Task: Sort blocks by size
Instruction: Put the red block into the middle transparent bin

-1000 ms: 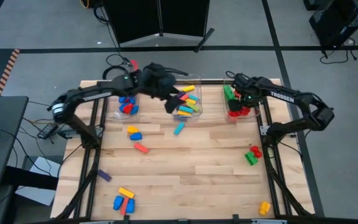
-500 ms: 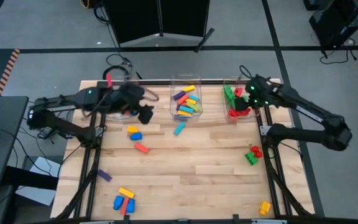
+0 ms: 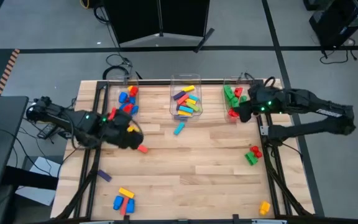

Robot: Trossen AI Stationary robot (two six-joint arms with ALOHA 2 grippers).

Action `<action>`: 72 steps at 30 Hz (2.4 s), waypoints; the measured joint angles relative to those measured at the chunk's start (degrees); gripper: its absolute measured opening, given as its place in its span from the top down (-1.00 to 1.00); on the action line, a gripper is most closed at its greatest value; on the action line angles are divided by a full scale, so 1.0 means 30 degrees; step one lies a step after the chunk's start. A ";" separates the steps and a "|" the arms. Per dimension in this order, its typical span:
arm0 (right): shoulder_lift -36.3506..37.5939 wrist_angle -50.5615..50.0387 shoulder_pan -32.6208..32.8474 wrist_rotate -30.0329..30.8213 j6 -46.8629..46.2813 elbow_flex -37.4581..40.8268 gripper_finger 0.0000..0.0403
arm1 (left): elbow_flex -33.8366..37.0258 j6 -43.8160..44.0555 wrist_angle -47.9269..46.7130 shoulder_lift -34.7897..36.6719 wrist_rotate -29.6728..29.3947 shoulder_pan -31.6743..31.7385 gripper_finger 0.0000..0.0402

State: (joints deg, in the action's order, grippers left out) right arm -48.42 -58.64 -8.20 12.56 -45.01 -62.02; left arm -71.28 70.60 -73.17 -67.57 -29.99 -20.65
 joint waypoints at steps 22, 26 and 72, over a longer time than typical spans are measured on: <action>-0.6942 0.1741 0.7351 0.1457 -0.0016 0.0001 -0.38 | 0.0099 -0.6263 -0.2936 -0.1301 0.0442 -0.1623 -0.41; -0.7687 0.2218 0.7945 0.1714 0.0010 0.0001 -0.39 | 0.0099 -0.9160 -0.2339 -0.2407 -0.0937 -0.1615 -0.41; -0.8010 0.6033 0.7745 0.2658 -0.5535 0.2752 -0.31 | 1.0310 -2.5468 1.2149 -0.5679 0.8907 0.4731 -0.26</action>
State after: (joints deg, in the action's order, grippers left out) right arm -72.44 -40.55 15.04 20.53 -61.61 -53.77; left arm -40.35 -5.80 -36.72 -84.61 -3.26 -6.46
